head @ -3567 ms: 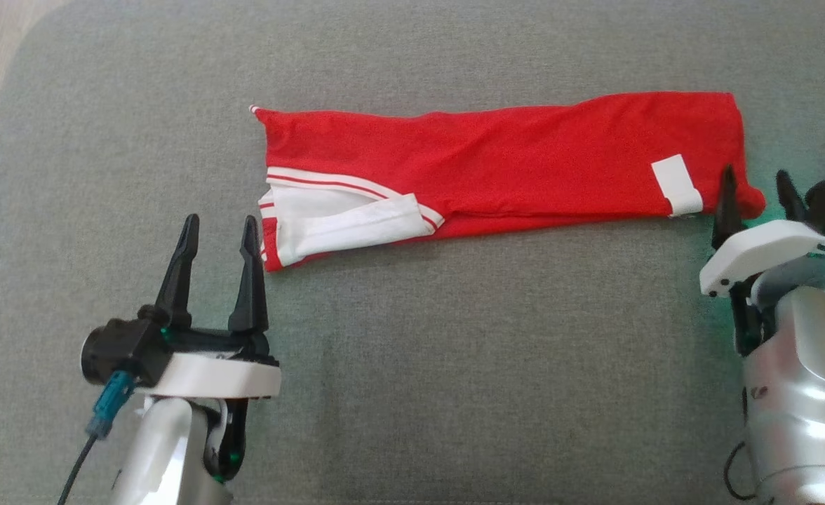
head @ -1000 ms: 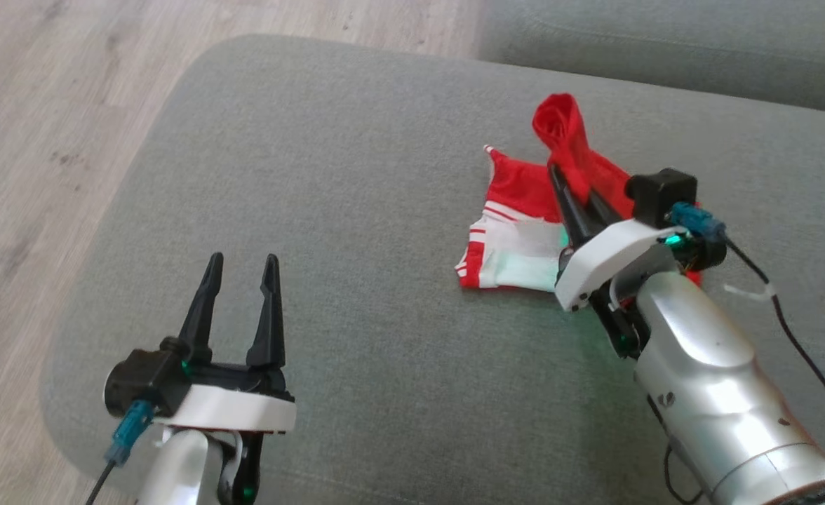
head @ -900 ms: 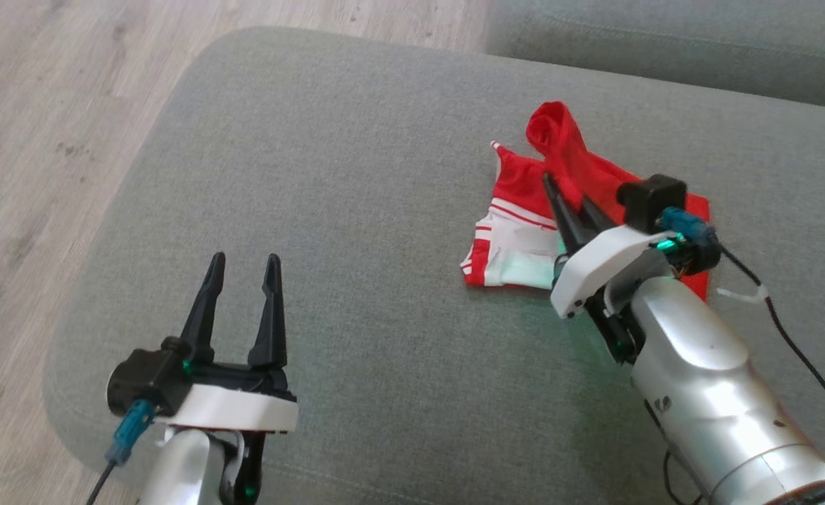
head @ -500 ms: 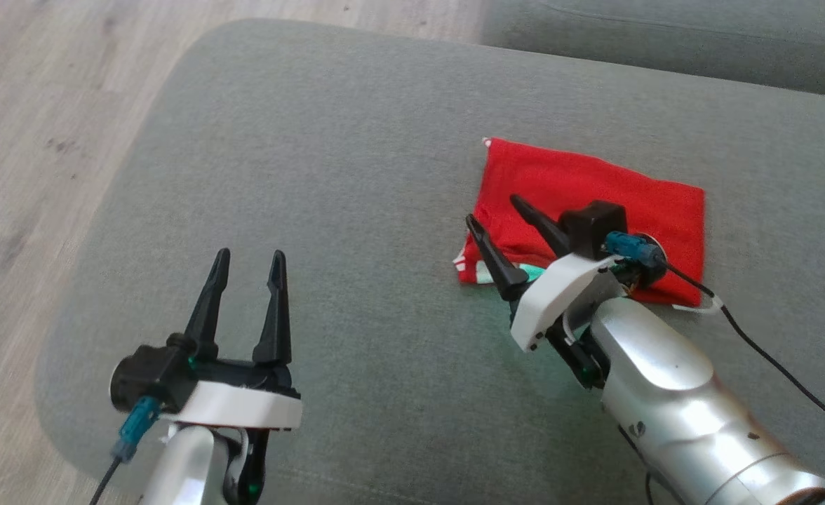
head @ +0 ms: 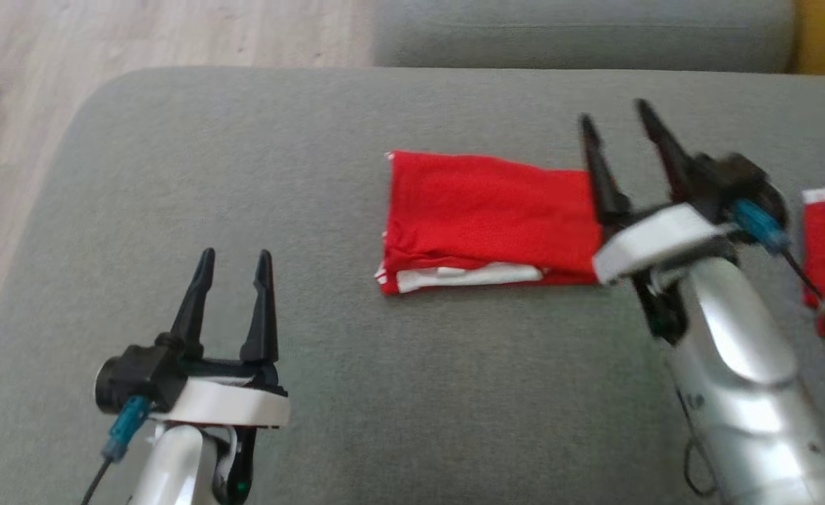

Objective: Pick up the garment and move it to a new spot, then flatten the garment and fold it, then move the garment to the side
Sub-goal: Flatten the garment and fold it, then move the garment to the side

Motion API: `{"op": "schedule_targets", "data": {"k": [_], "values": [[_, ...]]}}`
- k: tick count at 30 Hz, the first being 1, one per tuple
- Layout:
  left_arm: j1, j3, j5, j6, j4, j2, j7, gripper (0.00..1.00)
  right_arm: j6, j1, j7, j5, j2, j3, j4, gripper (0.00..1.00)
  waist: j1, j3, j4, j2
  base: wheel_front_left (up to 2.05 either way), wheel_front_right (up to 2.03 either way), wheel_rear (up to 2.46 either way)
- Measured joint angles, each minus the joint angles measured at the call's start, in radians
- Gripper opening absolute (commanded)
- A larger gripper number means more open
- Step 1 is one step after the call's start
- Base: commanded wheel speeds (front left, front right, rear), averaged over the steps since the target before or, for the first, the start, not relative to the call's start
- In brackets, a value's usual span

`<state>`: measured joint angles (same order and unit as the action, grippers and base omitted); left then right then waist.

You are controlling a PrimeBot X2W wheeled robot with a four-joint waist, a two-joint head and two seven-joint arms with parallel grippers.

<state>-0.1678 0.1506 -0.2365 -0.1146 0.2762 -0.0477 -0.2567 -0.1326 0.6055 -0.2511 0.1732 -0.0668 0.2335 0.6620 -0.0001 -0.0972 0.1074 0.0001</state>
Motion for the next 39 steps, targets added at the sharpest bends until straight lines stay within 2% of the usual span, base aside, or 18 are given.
{"op": "schedule_targets", "data": {"k": [5,12,17,24,30,34,39], "values": [[0.005,-0.023,0.011,0.000,-0.012,0.000,0.000,1.00,0.000,-0.205,0.000,-0.135,0.000,-0.173,-0.164,1.00,0.0000,0.018,-0.074,0.0000,0.00,0.00,0.00],[0.045,-0.038,0.030,0.000,-0.028,0.001,0.000,1.00,0.000,-0.391,0.000,-0.154,0.008,-0.239,-0.295,1.00,0.0000,0.047,-0.128,0.0000,0.00,0.00,0.00],[0.082,-0.040,0.035,0.000,-0.023,0.001,0.000,1.00,0.000,-0.476,0.000,-0.135,0.016,-0.239,-0.305,1.00,-0.0001,0.051,-0.143,0.0000,0.00,0.00,0.00],[0.064,-0.026,0.035,0.000,-0.025,0.001,0.000,1.00,0.000,-0.413,0.006,-0.139,0.018,-0.230,-0.305,1.00,0.0000,0.016,-0.125,0.0000,0.00,0.00,0.00],[0.009,-0.005,0.035,-0.001,-0.026,0.001,0.000,1.00,0.000,-0.318,0.069,-0.150,0.018,-0.232,-0.277,1.00,0.0002,-0.041,-0.087,0.0000,0.00,0.00,0.00],[-0.031,0.019,0.027,-0.002,-0.034,0.002,0.000,1.00,0.000,-0.226,0.135,-0.147,0.018,-0.213,-0.195,1.00,0.0002,-0.084,-0.050,0.0000,0.00,0.00,0.00],[-0.051,0.045,0.014,-0.009,-0.033,0.002,0.000,1.00,0.000,-0.119,0.219,-0.135,0.017,-0.225,-0.029,1.00,0.0002,-0.128,0.000,0.0000,0.00,0.00,0.00]]}}
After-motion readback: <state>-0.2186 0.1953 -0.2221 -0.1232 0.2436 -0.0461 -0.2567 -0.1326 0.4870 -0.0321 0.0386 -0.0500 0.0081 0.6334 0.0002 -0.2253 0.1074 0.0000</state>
